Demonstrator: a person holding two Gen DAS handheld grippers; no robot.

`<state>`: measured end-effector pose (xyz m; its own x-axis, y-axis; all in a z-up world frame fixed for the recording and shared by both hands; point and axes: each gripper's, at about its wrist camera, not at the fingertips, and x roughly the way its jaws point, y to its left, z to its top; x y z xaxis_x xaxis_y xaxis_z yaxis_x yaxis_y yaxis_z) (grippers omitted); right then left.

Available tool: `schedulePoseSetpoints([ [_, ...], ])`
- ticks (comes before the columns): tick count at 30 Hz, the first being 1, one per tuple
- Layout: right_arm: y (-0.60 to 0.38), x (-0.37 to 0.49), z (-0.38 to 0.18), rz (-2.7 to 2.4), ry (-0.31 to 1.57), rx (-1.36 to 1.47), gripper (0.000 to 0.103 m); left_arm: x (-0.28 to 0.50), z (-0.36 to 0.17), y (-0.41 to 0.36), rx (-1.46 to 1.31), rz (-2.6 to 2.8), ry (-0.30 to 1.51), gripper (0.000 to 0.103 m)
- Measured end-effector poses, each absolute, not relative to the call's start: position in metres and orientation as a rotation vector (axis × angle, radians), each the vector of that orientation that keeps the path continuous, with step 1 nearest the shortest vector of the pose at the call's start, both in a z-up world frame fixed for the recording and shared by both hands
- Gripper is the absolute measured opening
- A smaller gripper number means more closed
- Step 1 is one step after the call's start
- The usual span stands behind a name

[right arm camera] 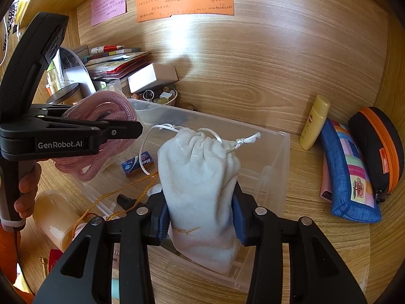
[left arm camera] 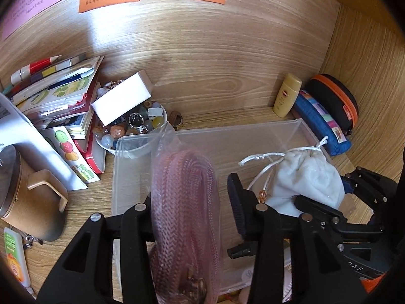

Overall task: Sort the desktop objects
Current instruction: 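Carry the pink rope bag and white pouch over the clear box with both grippers, then open both grippers to drop the white pouch and pink rope bag into the box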

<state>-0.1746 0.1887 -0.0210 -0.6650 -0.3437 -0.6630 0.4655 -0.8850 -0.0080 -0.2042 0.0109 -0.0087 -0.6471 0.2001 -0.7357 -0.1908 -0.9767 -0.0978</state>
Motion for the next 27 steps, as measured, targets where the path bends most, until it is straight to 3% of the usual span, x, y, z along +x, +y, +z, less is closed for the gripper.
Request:
schedulePoseSetpoints([
  [3, 0.185, -0.174, -0.021, -2.509, 0.284, 0.977, 0.045, -0.205, -0.012, 0.015, -1.221, 2.670, 0.025, 0.057],
  [13, 0.189, -0.162, -0.009, -2.542, 0.301, 0.932, 0.074, -0.208, -0.014, 0.019, -1.286, 2.643, 0.055, 0.066],
  [15, 0.190, -0.157, -0.005, -2.553, 0.308, 0.909, 0.076, -0.207, -0.014, 0.019, -1.288, 2.641, 0.045, 0.077],
  [27, 0.194, -0.144, 0.001, -2.579, 0.329, 0.906, 0.077, -0.196, -0.006, 0.025, -1.266, 2.690, 0.127, 0.081],
])
